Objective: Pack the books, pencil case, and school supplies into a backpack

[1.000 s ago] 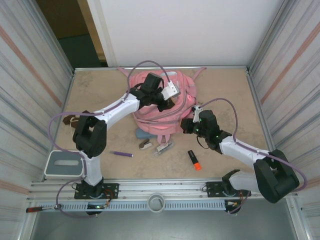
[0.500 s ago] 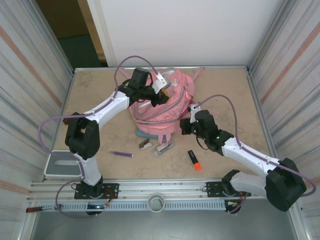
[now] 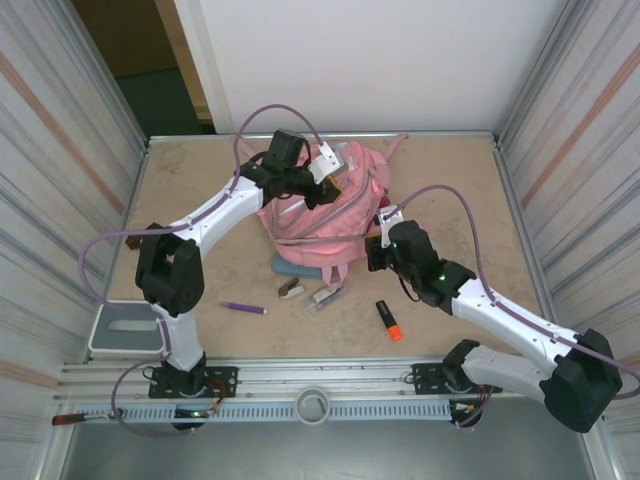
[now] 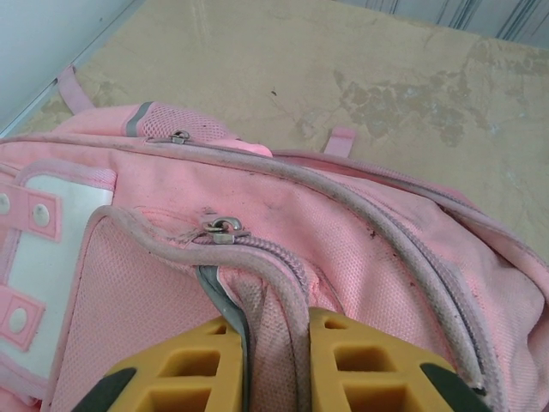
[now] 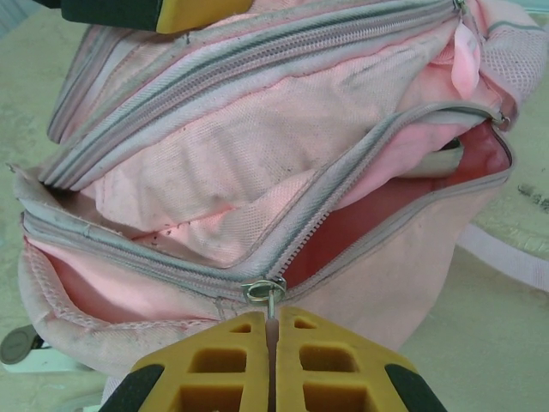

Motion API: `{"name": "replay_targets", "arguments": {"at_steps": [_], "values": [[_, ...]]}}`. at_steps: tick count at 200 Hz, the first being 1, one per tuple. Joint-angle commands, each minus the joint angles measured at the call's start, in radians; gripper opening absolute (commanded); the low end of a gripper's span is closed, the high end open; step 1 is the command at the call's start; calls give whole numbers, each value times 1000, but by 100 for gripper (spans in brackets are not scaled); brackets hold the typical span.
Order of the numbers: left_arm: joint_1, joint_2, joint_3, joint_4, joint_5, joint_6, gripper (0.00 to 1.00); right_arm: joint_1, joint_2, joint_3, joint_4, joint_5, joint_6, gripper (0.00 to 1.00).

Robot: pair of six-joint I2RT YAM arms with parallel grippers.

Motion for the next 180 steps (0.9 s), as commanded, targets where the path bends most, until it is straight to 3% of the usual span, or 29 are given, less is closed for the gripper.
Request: {"name": "replay_targets", "arguments": {"at_steps": [1, 58, 146, 180], "values": [[49, -26, 45, 28, -67, 19, 0, 2, -40, 14, -28, 85, -23, 0], [126, -96, -48, 247, 126, -226, 0, 2, -27, -24, 18, 63, 12, 0], [125, -53, -93, 291, 181, -296, 0, 3, 26, -33, 75, 16, 45, 0], [125, -24, -83, 259, 81, -307, 0, 3, 17, -31, 73, 9, 40, 0]]}}
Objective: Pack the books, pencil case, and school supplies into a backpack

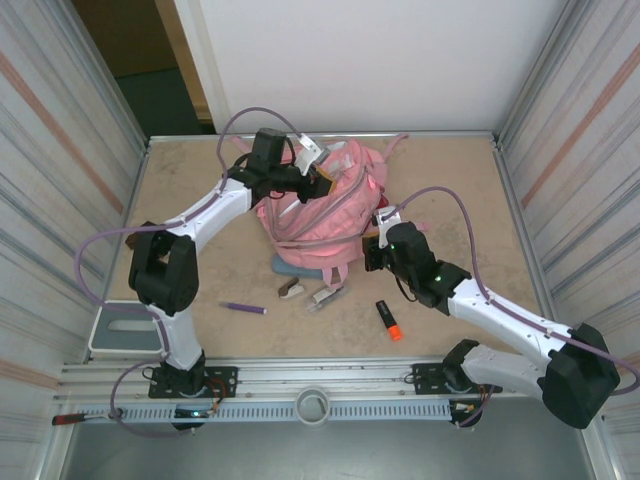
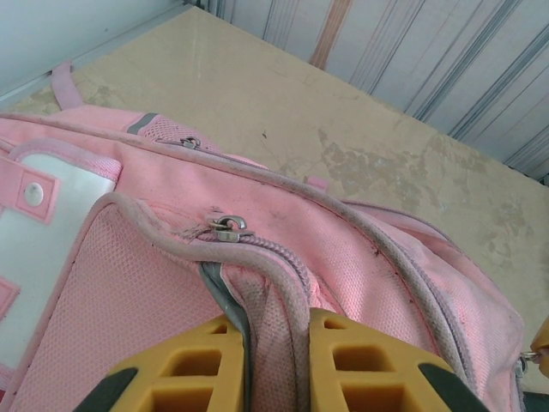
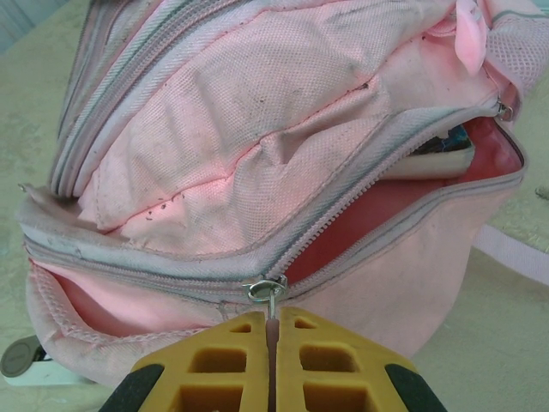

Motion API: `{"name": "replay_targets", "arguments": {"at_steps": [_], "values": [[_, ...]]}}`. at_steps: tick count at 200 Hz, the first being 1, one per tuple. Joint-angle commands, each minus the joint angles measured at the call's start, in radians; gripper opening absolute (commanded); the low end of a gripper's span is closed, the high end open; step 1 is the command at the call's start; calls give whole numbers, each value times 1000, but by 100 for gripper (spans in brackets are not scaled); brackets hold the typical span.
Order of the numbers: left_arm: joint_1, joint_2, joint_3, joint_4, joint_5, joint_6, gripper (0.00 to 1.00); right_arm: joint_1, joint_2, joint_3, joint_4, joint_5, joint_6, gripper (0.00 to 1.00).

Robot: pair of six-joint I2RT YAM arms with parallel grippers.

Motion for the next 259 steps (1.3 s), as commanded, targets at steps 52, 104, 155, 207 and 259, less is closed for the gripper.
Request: {"name": "replay_targets", "arguments": {"at_steps": [52, 104, 155, 207, 259], "values": [[87, -28, -41, 253, -58, -266, 0, -9, 49, -56, 57, 0, 57, 0], [87, 3, -26, 190, 12, -235, 5, -28, 93, -47, 101, -42, 98, 0], [61, -5, -37, 34, -62, -60, 28, -84, 84, 0, 109, -157, 181, 0], [12, -201, -251, 132, -260, 61, 65, -100, 98, 37, 102, -203, 211, 0], [-130, -291, -418, 104, -250, 341, 67, -125, 122, 55, 105, -243, 225, 0]]}}
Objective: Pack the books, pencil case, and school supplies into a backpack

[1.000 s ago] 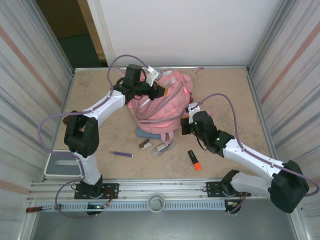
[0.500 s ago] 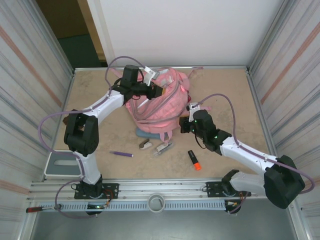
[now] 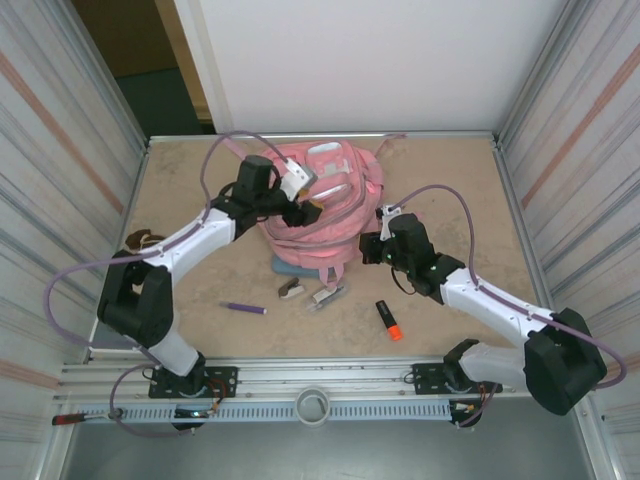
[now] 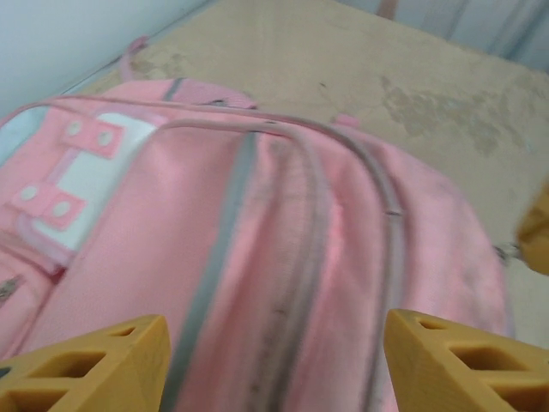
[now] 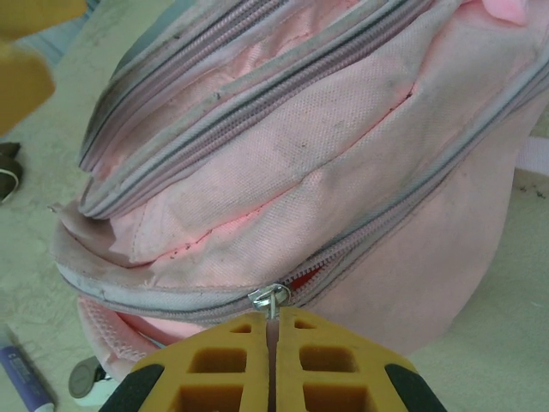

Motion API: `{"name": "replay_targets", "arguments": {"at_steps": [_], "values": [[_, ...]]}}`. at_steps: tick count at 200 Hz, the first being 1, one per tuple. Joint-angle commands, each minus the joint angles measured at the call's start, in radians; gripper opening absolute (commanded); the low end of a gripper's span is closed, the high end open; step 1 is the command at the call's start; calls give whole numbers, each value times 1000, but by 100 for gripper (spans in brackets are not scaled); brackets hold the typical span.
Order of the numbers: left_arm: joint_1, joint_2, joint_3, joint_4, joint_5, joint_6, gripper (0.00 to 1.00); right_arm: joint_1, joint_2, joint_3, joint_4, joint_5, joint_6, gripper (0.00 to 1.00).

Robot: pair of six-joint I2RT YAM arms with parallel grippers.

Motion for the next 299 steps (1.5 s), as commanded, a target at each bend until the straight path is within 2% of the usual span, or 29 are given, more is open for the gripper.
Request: {"name": "replay_targets", "arguments": {"at_steps": [1, 25, 63, 77, 104, 114, 147, 169, 201, 244, 299], "values": [[-82, -28, -49, -18, -28, 207, 67, -15, 7, 55, 24, -33, 29, 0], [-149, 13, -34, -71, -76, 276, 67, -25, 7, 63, 24, -45, 28, 0], [-175, 98, 9, -100, -94, 279, 62, -33, -2, 64, 27, -56, 30, 0], [-181, 127, 27, -107, -130, 277, 54, -33, -6, 63, 25, -55, 31, 0], [-182, 137, 38, -103, -162, 275, 30, -33, -18, 51, -1, -21, 13, 0], [-180, 126, 30, -95, -158, 274, 22, -34, -19, 47, -26, 12, -4, 0], [-167, 62, -27, -19, -118, 257, 5, -41, -27, 42, -125, 176, -64, 0], [-153, 16, -68, 33, -82, 245, 1, -58, -19, 57, -186, 275, -78, 0], [-125, -43, -120, 81, -8, 230, 0, -139, 7, 76, -221, 306, -65, 0], [-91, -105, -162, 137, 121, 197, 0, -257, 140, 136, -192, 281, -54, 0], [-14, -185, -205, 249, 327, 99, 0, -440, 424, 280, -166, 143, -24, 0]]}}
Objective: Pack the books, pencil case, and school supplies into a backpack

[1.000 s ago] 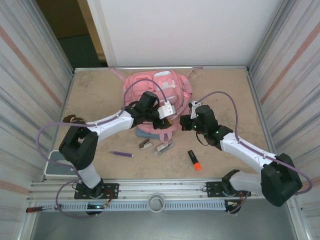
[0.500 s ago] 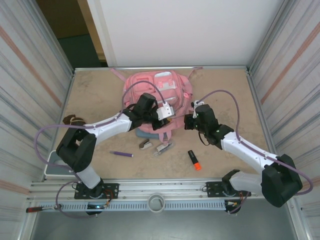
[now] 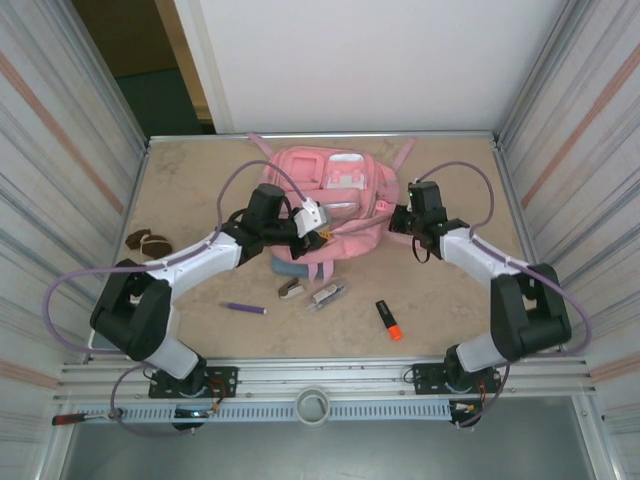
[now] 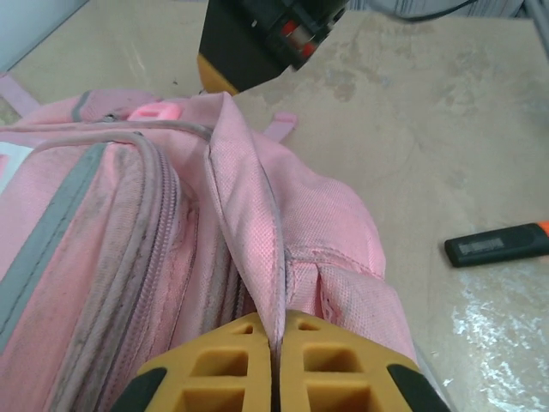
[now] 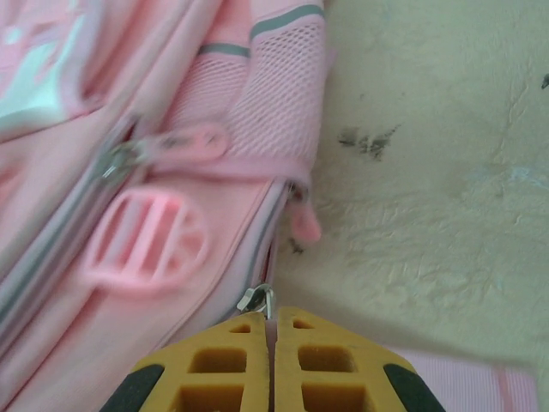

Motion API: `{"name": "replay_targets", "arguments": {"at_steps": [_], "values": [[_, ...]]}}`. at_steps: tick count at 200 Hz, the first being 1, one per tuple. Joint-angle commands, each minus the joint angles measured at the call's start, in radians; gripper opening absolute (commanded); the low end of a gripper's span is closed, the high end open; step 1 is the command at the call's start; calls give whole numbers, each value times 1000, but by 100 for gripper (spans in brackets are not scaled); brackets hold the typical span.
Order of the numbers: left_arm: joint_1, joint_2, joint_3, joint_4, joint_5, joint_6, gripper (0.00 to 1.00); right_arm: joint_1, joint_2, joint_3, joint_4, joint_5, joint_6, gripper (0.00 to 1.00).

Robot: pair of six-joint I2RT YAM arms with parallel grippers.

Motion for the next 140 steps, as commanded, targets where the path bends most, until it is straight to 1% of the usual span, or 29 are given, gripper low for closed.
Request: {"name": "replay_targets", "arguments": {"at_steps": [1, 11, 18, 20, 30, 41, 49, 60, 77, 84, 94, 111, 124, 130, 140], "values": [[57, -116, -15, 144, 159, -74, 0, -104, 100, 56, -37, 73, 23, 0], [75, -128, -33, 188, 198, -103, 0, -132, 134, 76, -37, 30, 30, 0], [85, -131, -42, 211, 214, -121, 0, -148, 145, 84, -32, -23, 30, 0], [86, -132, -44, 216, 219, -124, 0, -152, 146, 84, -30, -40, 31, 1], [90, -131, -45, 220, 223, -130, 0, -161, 134, 79, -20, -116, 28, 10], [90, -124, -36, 208, 230, -127, 0, -169, 100, 68, -14, -206, 37, 25], [90, -117, -31, 202, 238, -128, 0, -182, 71, 52, 8, -278, 66, 35], [89, -109, -27, 202, 250, -132, 0, -206, 40, 21, 69, -367, 135, 43], [87, -100, -24, 210, 263, -140, 0, -220, 56, 20, 125, -414, 218, 54], [86, -97, -23, 209, 263, -140, 0, -216, 89, 45, 124, -419, 236, 60], [84, -94, -21, 206, 263, -140, 0, -210, 152, 93, 118, -432, 257, 65], [82, -89, -18, 203, 265, -143, 0, -196, 269, 163, 145, -467, 301, 68], [81, -89, -18, 198, 259, -142, 0, -185, 348, 211, 161, -492, 328, 66], [81, -88, -18, 197, 255, -141, 0, -183, 374, 232, 166, -505, 338, 62], [81, -87, -18, 192, 248, -141, 0, -184, 399, 240, 202, -541, 355, 49]]}}
